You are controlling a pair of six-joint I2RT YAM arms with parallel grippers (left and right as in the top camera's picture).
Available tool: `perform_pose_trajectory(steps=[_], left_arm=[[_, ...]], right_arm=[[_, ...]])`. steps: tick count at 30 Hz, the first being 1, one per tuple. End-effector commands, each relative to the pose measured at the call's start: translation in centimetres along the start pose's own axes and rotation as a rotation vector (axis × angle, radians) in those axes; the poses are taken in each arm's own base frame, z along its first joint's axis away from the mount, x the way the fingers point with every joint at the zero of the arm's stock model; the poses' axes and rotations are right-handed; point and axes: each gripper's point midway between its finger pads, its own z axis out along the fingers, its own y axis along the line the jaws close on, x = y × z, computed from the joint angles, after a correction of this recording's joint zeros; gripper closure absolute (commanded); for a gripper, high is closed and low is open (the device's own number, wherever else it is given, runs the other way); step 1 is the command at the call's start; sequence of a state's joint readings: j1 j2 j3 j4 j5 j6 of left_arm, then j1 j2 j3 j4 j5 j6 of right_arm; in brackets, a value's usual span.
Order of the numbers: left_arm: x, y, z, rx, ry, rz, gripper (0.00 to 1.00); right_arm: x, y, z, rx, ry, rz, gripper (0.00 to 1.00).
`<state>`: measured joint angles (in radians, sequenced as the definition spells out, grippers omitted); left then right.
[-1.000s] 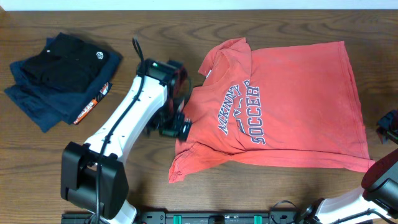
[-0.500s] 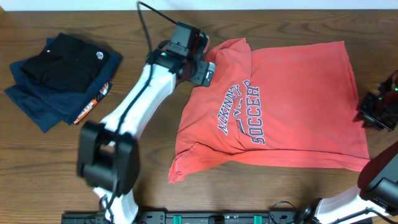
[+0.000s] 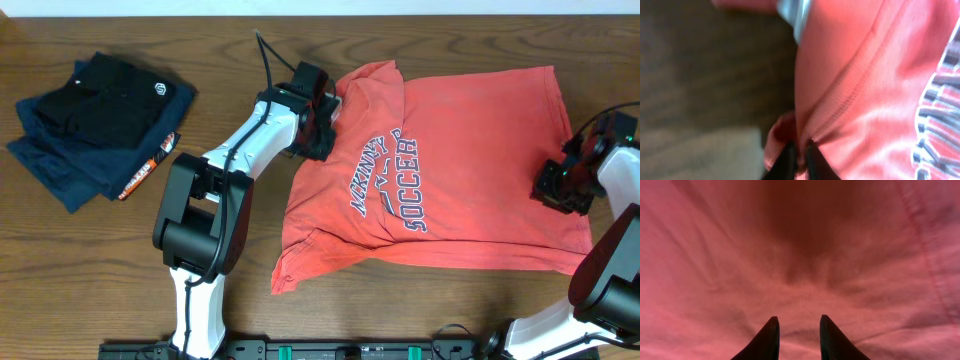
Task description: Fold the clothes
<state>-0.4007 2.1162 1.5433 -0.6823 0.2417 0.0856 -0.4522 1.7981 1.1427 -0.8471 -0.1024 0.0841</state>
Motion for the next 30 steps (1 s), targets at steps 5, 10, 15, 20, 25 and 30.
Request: perform_pose_trajectory(steps=[5, 10, 15, 20, 25, 30], left_arm=[[4.1, 1.4, -1.2, -0.008, 0.162, -0.081, 0.94], [8.6, 7.8, -3.4, -0.292, 0.299, -0.398, 0.94], [13.3, 13.8, -6.9, -0.541, 0.357, -0.844, 0.94], [14.5, 14.7, -7.2, -0.407, 0.389, -0.996, 0.94], [10.9, 13.7, -8.2, -0.199, 0.255, -0.919, 0.59], [3.8, 13.1, -11.6, -0.118, -0.049, -0.7, 0.14]], right_arm=[[1.2, -1.3, 1.3, 0.071, -0.008, 0.017, 0.75], [2.0, -3.2, 1.6, 0.165, 0.003, 0.089, 0.79], [2.3, -4.2, 1.5, 0.168, 0.016, 0.123, 0.79], [2.9, -5.2, 1.4, 0.176, 0.039, 0.17, 0.8], [3.1, -5.3, 1.4, 0.161, 0.044, 0.186, 0.78], [2.5, -4.2, 1.2, 0.097, 0.035, 0.178, 0.71]])
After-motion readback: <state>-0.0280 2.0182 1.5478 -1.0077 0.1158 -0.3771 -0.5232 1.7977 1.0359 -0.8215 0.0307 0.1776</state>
